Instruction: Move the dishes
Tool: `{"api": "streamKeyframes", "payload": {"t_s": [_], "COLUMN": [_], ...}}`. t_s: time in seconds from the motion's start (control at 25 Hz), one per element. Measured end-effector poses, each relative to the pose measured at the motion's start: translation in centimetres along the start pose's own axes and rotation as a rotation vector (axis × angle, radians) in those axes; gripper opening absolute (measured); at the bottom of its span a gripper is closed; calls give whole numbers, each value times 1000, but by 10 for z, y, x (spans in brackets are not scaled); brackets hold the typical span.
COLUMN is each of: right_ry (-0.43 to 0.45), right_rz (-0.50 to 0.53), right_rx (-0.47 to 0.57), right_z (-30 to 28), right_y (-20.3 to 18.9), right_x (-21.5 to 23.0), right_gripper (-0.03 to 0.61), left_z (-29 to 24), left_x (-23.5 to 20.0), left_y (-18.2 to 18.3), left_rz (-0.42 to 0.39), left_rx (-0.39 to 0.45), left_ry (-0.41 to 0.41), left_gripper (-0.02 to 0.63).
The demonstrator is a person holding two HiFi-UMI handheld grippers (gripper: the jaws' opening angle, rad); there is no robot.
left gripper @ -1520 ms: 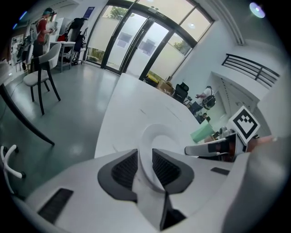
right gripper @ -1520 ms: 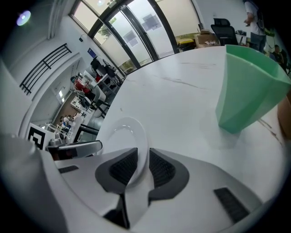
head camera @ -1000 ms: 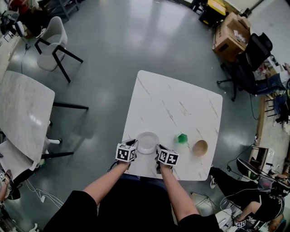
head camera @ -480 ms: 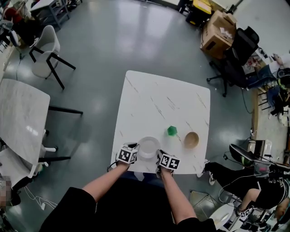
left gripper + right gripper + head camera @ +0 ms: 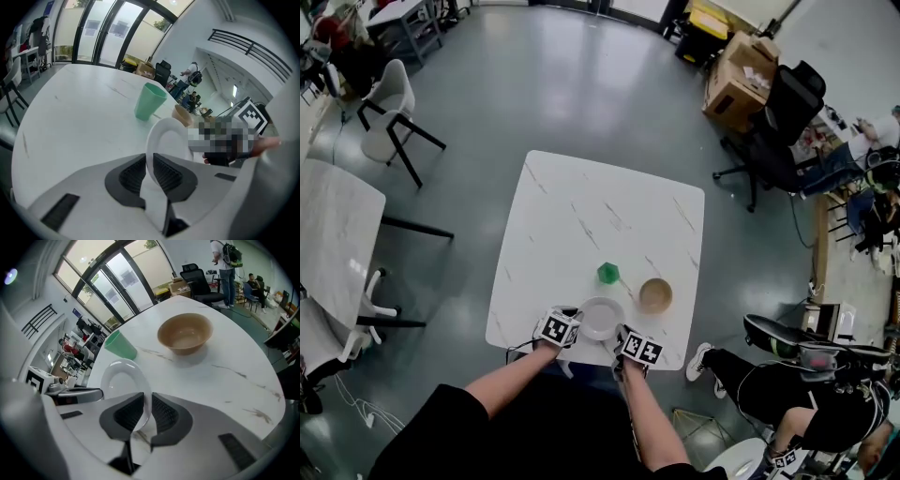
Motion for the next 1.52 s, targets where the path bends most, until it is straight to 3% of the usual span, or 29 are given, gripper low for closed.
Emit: {"api": "streamKeyframes", "payload": {"t_s": [0.24, 0.52, 0.8, 0.96, 1.16, 1.28, 1.36, 1.52], "right_ry": [39, 65, 73, 46, 112, 147, 161, 209], "right_rz": [-25, 25, 66, 129, 168, 219, 262, 359], "right_rx": [-53, -59, -66, -6, 46, 86, 127, 209], "right_z": [-8, -14, -18, -4, 20, 41, 61, 103], "right_y": [15, 32, 34, 42, 50, 48, 44, 26], "right_x": [43, 53, 56, 55, 53, 44, 35, 4], "right_gripper": [66, 60, 60, 67, 83, 80, 71, 44], "left_z": [-36, -53, -60, -50, -27, -13, 1, 47], "left_x": [22, 23, 23, 25, 31, 45, 61, 96], "left_y": [1, -1, -3, -5, 0, -9, -14, -10], "left_rz": [29, 116, 9, 14, 55, 8, -6, -11], "left_rx": [-14, -9, -20, -14, 116, 136, 159, 298], "left_ry": [66, 129, 195, 234, 267, 272, 253, 202], "left_gripper": [61, 61, 66, 77, 77, 75, 75, 27]}}
Point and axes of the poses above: the fingertips, and each gripper's own axes: z backward along the fingers, x to its right, y out of its top, the point moved 1 cm from there along z, backward along the fingers, and after that the axes turned 7 degrees about -z, right-handed, at the moved point
